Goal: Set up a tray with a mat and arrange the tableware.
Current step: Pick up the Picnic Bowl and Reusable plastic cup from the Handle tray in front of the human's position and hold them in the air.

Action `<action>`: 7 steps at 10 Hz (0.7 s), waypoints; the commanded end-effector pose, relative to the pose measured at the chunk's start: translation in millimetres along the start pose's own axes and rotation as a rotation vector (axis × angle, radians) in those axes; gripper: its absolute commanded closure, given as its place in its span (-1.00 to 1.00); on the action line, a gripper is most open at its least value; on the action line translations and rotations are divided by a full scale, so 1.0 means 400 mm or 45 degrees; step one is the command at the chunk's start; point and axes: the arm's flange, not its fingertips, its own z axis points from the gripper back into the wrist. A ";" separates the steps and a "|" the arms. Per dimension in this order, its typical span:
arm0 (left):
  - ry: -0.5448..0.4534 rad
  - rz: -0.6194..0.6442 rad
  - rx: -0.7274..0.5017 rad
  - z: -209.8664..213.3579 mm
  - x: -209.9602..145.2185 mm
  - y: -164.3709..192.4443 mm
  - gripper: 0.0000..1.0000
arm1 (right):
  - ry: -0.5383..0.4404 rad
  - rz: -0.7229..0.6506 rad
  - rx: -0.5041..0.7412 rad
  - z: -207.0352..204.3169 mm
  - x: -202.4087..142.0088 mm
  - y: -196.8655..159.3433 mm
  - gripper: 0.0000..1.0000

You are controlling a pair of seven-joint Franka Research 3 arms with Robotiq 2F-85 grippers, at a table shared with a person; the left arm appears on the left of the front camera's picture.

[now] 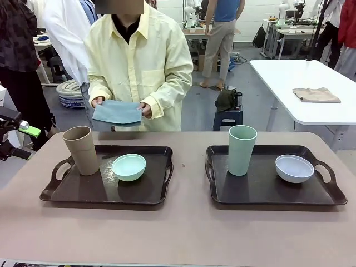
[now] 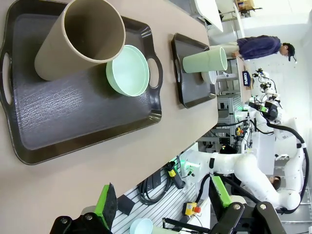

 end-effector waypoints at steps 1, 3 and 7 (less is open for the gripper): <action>-0.017 -0.025 -0.031 0.002 -0.002 -0.001 -1.00 | -0.014 0.016 0.038 0.001 0.007 -0.002 -1.00; -0.017 -0.025 -0.031 0.002 -0.002 -0.001 -1.00 | -0.014 0.016 0.038 0.001 0.007 -0.002 -1.00; -0.017 -0.025 -0.031 0.002 -0.002 -0.001 -1.00 | -0.014 0.016 0.038 0.001 0.007 -0.002 -1.00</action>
